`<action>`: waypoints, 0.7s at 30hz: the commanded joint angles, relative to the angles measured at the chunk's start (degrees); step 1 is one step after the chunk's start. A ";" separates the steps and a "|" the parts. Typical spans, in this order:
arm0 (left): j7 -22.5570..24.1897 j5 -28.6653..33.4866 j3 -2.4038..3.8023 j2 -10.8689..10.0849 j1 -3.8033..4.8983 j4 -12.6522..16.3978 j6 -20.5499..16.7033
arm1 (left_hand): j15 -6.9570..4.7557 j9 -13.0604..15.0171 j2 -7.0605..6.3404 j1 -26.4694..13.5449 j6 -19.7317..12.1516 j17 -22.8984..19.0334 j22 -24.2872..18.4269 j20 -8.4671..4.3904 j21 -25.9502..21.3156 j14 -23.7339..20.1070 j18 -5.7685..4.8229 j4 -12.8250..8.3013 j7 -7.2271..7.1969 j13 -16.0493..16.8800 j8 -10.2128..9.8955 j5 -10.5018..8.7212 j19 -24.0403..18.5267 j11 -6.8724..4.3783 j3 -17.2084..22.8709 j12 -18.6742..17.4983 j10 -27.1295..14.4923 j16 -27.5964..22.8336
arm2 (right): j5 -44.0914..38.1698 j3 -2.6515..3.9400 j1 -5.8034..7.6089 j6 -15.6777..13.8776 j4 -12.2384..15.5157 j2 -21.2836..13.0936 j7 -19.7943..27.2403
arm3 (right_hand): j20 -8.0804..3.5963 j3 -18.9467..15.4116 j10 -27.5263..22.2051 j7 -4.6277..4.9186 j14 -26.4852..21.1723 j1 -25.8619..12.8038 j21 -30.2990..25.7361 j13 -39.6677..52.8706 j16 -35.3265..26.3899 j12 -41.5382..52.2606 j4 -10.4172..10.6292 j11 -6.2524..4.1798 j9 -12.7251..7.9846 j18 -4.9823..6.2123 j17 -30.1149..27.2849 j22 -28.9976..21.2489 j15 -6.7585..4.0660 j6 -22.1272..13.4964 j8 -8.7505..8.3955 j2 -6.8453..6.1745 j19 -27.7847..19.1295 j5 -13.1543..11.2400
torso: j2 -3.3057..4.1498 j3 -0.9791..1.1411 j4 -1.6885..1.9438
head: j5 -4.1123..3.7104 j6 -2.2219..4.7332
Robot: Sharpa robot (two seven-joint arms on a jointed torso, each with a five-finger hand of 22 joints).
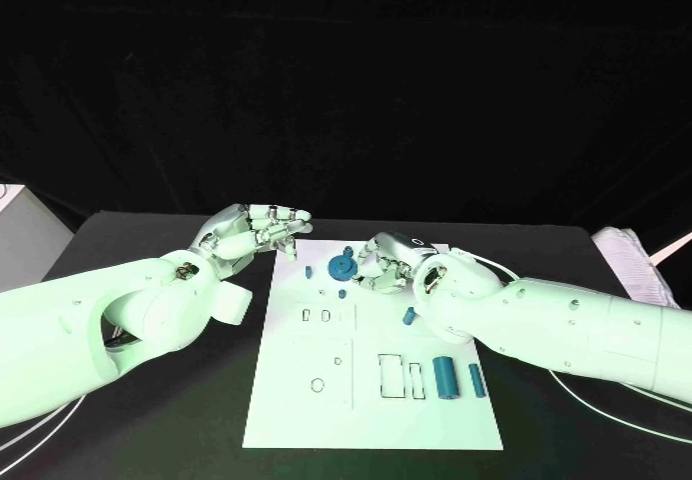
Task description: Assemble the parts on the task board
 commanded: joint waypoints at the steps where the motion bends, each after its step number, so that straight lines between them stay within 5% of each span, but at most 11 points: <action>1: 0.34 -0.24 0.04 -0.04 0.05 -0.08 0.36 | 0.10 0.06 0.16 0.35 -0.38 -0.09 0.08 -0.13 0.39 -0.45 0.86 -0.16 0.06 0.06 -0.37 0.16 -0.40 -0.13 0.25 0.25 -0.42 -0.22 | 1.17 0.20 0.47 -5.93 2.14 -2.57 3.46 | 0.26 1.05 0.44 -0.04 6.07 1.67 0.25 6.94 0.21 0.11 -0.76 0.00 -0.19 -0.82 15.05 15.09 0.40 -0.30 -0.34 -0.37 5.99 -0.31 | -0.16 0.05 -0.24 | 0.02 0.30; 5: 0.45 -0.24 0.03 -0.13 0.05 -0.37 0.40 | 0.12 0.08 0.18 0.41 -0.40 -0.15 0.08 -0.12 0.41 -0.49 0.85 -0.21 0.09 0.07 -0.38 0.14 -0.45 -0.11 0.30 0.27 -0.46 -0.25 | 5.55 0.37 1.64 -5.98 4.54 -6.65 7.21 | 0.34 2.48 0.08 0.14 6.07 3.60 0.25 6.66 0.21 -0.23 -2.42 0.13 -0.51 -0.82 15.05 15.09 0.50 -0.44 -0.50 -0.78 5.99 -2.89 | -0.43 0.24 -0.62 | 0.15 0.41; 11: 0.59 -0.24 0.03 0.02 0.04 -0.75 0.62 | 0.12 0.08 0.18 0.41 -0.40 -0.15 0.08 -0.12 0.41 -0.49 0.85 -0.21 0.09 0.07 -0.38 0.14 -0.45 -0.11 0.30 0.27 -0.46 -0.25 | 12.28 0.46 3.25 -1.69 7.23 -13.40 12.59 | 0.45 3.49 -0.42 0.23 6.07 5.20 0.25 6.23 0.21 -0.72 -4.04 0.22 -0.83 -0.82 15.05 15.09 0.60 -0.45 -0.59 -1.33 5.99 -5.60 | -0.86 0.61 -1.17 | -0.18 0.45; 21: 0.77 -0.24 -0.08 0.86 -0.04 -1.35 1.29 | 0.14 0.09 0.16 0.43 -0.40 -0.19 0.08 -0.11 0.43 -0.51 0.85 -0.25 0.08 0.08 -0.37 0.13 -0.48 -0.10 0.31 0.29 -0.46 -0.27 | 15.47 0.44 3.87 3.91 6.46 -20.58 17.17 | 0.45 4.40 -0.75 0.16 6.07 7.18 0.25 5.90 0.21 -1.10 -5.88 0.15 -1.13 -0.82 15.05 15.09 0.57 -0.49 -0.69 -1.97 5.99 -6.64 | -1.32 1.27 -1.60 | -0.89 0.39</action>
